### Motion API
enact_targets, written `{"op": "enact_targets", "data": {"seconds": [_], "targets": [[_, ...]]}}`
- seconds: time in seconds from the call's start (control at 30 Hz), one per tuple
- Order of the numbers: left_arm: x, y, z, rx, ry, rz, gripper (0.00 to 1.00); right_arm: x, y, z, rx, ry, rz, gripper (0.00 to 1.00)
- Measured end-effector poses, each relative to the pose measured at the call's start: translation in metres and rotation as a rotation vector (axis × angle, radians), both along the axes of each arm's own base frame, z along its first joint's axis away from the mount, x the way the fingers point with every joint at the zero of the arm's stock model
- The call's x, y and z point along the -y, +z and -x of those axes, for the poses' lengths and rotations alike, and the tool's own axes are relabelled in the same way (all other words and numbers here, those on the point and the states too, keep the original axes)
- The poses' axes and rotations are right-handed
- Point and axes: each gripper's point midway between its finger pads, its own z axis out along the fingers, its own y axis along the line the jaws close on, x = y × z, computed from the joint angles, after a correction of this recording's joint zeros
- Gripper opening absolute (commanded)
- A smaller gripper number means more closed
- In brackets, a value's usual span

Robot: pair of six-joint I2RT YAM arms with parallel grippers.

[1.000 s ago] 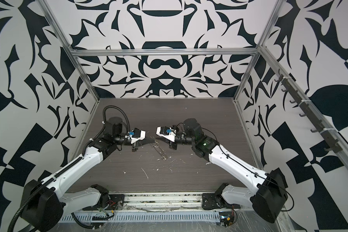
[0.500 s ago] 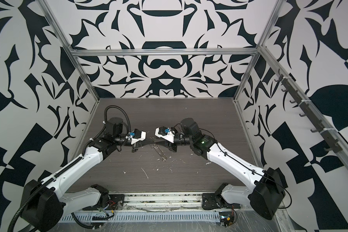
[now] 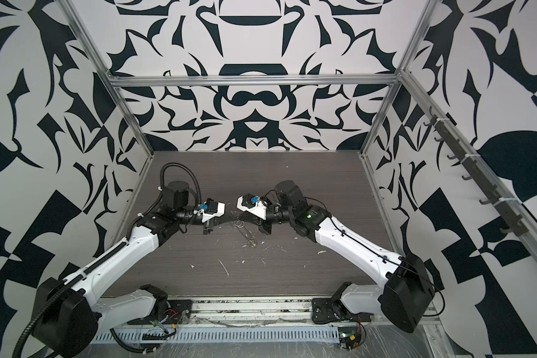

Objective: Remove the keys from the keyring

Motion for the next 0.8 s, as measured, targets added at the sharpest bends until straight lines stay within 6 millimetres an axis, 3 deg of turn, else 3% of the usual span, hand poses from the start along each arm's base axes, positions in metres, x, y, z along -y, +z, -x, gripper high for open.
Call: {"op": "enact_targets", "data": {"seconds": [0.03,0.13,0.27,0.4,0.53,0.8], "targets": [[0.0,0.0,0.0,-0.001,-0.001,0.0,0.0,0.0,0.0,0.0,-0.001,0.001,0.001,0.0],[0.0,0.0,0.0,-0.002,0.0,0.001,0.2,0.0,0.0,0.0,0.0,0.002,0.001,0.0],[-0.005,0.009,-0.005,-0.002,0.012,0.038,0.32,0.001,0.001,-0.003,0.007,-0.012,-0.034,0.0],[-0.02,0.024,-0.015,-0.01,0.052,0.097,0.31,0.006,-0.004,-0.005,-0.008,-0.039,-0.114,0.0],[-0.032,0.037,-0.022,-0.028,0.077,0.14,0.22,0.009,-0.004,-0.01,-0.025,-0.063,-0.214,0.0],[-0.033,0.051,-0.027,-0.089,0.058,0.197,0.19,0.004,0.03,-0.016,0.012,-0.058,-0.431,0.0]]}}
